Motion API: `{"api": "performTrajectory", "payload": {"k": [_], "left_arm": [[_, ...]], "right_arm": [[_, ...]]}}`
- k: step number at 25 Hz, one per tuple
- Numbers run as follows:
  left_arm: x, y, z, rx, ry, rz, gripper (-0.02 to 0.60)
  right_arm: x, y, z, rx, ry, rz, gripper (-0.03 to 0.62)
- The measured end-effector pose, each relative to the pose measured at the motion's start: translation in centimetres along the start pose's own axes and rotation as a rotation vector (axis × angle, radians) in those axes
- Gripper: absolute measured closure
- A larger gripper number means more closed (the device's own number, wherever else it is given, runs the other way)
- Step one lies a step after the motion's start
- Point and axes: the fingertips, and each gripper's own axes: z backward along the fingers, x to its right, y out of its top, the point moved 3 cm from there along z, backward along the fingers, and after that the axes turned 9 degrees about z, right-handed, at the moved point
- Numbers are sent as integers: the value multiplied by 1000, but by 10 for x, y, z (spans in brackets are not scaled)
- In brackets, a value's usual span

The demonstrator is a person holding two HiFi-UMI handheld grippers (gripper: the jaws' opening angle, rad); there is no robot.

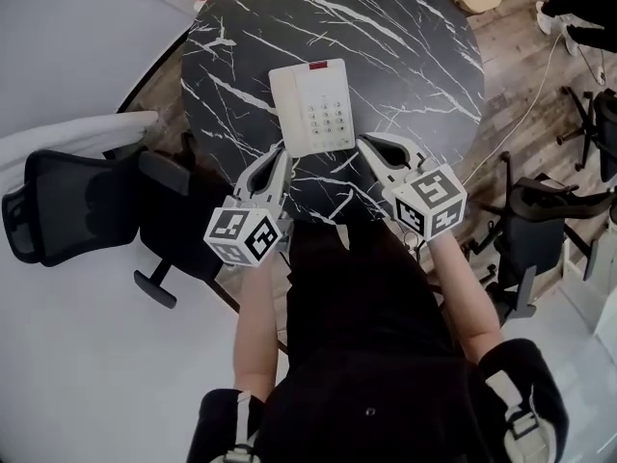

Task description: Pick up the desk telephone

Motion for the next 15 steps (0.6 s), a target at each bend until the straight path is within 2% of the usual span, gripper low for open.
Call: {"api": "performTrajectory", "payload": {"k": [10, 15], "left_arm": [[-28, -32, -28, -92, -7, 24, 564], [-37, -41, -33, -110, -8, 30, 563]], "right_arm": [[4, -31, -34, -71, -19, -40, 562], [6, -39, -47, -86, -15, -57, 562]]}}
